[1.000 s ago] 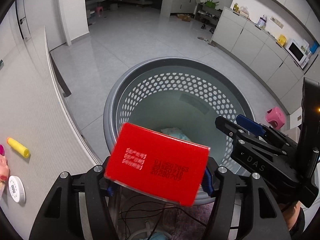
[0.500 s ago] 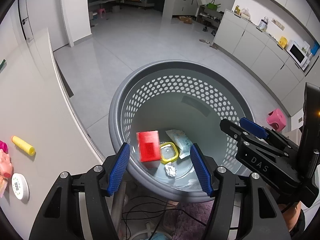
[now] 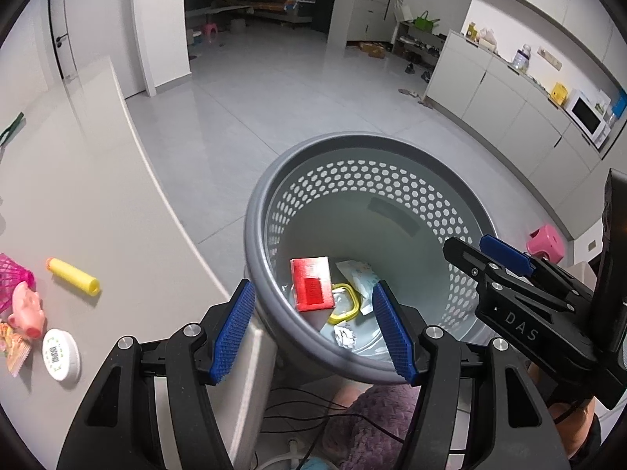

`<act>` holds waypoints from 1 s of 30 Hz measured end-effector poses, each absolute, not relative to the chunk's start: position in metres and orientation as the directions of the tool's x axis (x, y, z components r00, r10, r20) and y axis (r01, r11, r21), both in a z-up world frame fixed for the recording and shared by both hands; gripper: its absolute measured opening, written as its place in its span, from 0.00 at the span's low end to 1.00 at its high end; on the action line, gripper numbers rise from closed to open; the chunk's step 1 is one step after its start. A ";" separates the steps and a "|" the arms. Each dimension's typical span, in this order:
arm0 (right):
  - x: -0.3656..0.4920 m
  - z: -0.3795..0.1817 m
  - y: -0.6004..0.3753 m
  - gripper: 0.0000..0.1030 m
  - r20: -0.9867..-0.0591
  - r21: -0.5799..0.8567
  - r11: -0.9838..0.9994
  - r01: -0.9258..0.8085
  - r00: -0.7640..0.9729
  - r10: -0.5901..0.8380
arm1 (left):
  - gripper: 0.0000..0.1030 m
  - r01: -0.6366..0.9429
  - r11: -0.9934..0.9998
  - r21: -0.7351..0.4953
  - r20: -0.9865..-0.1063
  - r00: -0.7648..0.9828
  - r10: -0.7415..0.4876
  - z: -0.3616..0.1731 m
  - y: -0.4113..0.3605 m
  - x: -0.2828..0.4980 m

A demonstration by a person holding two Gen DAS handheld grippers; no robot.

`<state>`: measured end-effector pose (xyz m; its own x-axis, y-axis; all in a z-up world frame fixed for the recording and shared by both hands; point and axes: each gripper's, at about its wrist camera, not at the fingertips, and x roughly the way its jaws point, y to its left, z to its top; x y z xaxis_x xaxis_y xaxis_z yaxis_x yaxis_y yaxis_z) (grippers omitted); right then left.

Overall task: Collect trash
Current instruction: 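Move both open grippers back over the table items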

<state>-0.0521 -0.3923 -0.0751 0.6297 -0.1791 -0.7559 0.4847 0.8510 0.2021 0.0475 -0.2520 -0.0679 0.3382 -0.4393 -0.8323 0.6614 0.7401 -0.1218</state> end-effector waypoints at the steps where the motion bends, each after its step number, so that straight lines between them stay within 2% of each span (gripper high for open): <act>1: -0.052 -0.073 -0.390 0.52 -0.753 0.202 0.853 0.481 0.633 -0.178 | 0.60 0.659 0.742 -0.121 -0.830 0.343 -0.440 -0.066 -0.249 0.047; 17: -0.021 -0.043 -0.355 0.52 -0.700 0.215 0.896 0.388 0.701 -0.136 | 0.60 0.596 0.792 -0.130 -0.795 0.415 -0.443 -0.036 -0.198 0.067; 23: -0.005 -0.031 -0.348 0.52 -0.687 0.206 0.909 0.363 0.715 -0.130 | 0.60 0.567 0.817 -0.099 -0.737 0.510 -0.443 -0.005 -0.174 0.070; 30: 0.019 -0.015 -0.325 0.53 -0.670 0.195 0.933 0.303 0.736 -0.099 | 0.60 0.468 0.880 -0.081 -0.701 0.601 -0.384 0.022 -0.117 0.090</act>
<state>0.0191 -0.3255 -0.0151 0.7362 -0.0986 -0.6696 0.3025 0.9329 0.1953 0.0903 -0.1172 0.0216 0.6011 -0.3838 -0.7009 0.4679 0.8801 -0.0807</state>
